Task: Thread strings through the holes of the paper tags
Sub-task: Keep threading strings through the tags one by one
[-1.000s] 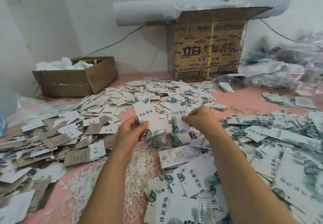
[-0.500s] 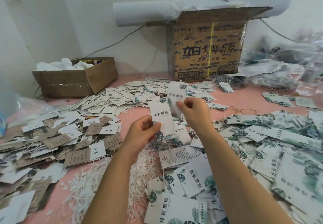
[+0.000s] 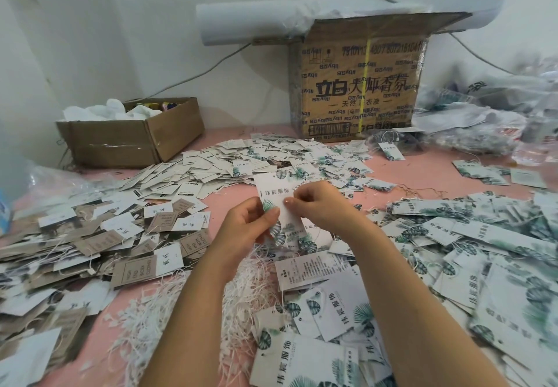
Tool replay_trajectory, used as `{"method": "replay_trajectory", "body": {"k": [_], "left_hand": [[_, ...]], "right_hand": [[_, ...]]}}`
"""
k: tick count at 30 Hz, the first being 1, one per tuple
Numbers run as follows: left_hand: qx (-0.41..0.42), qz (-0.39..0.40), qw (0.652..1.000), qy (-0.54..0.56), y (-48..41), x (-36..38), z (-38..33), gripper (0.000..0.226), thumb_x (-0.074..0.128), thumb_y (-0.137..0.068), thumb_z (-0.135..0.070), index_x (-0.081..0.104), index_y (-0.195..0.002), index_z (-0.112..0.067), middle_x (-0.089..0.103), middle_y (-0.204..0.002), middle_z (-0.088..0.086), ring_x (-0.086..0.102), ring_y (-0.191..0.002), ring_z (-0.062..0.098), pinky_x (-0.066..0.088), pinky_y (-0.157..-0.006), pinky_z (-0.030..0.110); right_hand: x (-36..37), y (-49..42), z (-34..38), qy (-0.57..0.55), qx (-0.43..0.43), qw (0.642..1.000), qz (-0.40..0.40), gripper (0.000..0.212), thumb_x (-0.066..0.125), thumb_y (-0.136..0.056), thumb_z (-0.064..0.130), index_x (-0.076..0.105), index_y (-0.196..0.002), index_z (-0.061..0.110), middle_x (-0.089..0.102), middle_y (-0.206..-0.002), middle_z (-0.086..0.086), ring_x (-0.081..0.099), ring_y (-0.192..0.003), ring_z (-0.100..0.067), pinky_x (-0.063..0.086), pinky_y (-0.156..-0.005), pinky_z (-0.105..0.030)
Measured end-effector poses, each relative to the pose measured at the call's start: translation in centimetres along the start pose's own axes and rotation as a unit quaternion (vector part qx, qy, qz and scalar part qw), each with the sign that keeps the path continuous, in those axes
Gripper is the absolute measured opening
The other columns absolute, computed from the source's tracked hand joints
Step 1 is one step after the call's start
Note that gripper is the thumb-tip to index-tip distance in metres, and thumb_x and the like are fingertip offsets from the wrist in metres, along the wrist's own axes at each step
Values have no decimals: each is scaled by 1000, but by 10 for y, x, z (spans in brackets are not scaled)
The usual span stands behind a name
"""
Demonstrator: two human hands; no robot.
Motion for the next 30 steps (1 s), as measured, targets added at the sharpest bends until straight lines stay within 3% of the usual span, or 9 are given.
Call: {"method": "replay_trajectory", "body": {"k": [4,8,12,15,17,20,24,28,30], "left_hand": [[-14,-37,999,6,-1,2,2,12,54,-92,-28,60,-102,-24,68,-77,-3,58,-69,14,45,-61,27],[15,-70,997,3,-3,0,1,14,51,-96,-22,57,-104,-33,70,-87,-4,62,-82,20,49,-75,42],[42,-64,997,-24,-2,1,-3,16,51,-96,-24,54,-109,-34,70,-94,0,64,-90,24,49,-88,50],[47,-62,996,-36,-2,3,-6,37,54,-94,-29,44,-129,-26,67,-109,7,62,-100,28,49,-91,51],[64,-61,996,-35,-2,4,-10,34,56,-93,-29,47,-125,-34,67,-107,9,60,-94,26,49,-86,50],[89,-62,993,-40,0,4,-17,21,56,-93,-26,56,-94,-47,70,-88,9,57,-79,27,47,-71,47],[107,-61,990,-63,2,4,-24,16,57,-92,-28,57,-97,-43,60,-89,30,53,-71,28,46,-61,52],[125,-69,985,-98,2,4,-28,19,59,-92,-23,60,-95,-41,62,-72,14,48,-61,18,40,-52,34],[127,-72,984,-99,3,5,-29,18,59,-92,-20,60,-101,-35,65,-81,15,51,-64,26,44,-56,37]], "right_hand": [[4,2,5,15,-2,999,50,28,53,-93,18,56,-67,10,44,-57,1,35,-48,-9,31,-51,-24],[0,-1,5,-28,29,999,-13,28,36,-96,2,62,-103,9,53,-71,0,38,-49,-9,31,-42,-17],[-11,-1,5,-66,24,995,-76,28,36,-93,-7,61,-96,4,56,-70,0,47,-57,-11,40,-52,-25],[-15,3,12,-165,-7,982,-95,23,45,-90,-10,57,-81,7,61,-65,-5,53,-49,-10,48,-47,-20],[-18,5,16,-199,-31,974,-104,23,50,-88,-12,56,-77,8,63,-63,-7,56,-48,-12,51,-47,-22],[-22,7,22,-190,-56,973,-115,20,57,-86,-7,59,-74,9,65,-62,-5,57,-48,-11,50,-47,-22],[-27,10,26,-125,-78,979,-141,9,66,-83,6,68,-76,11,66,-65,-3,54,-52,-6,45,-50,-19],[-24,10,30,-66,-102,981,-151,6,66,-84,7,71,-84,9,62,-64,4,50,-54,-2,43,-55,-16],[-22,10,33,-49,-109,981,-154,8,65,-84,7,70,-83,12,59,-63,11,48,-50,6,39,-52,-8]]}}
Point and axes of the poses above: each hand's wrist, its own y-axis away from the middle knuckle, its own x-axis out of the palm, z = x × y, the point moved 3 cm from there along -y, towards the middle knuckle
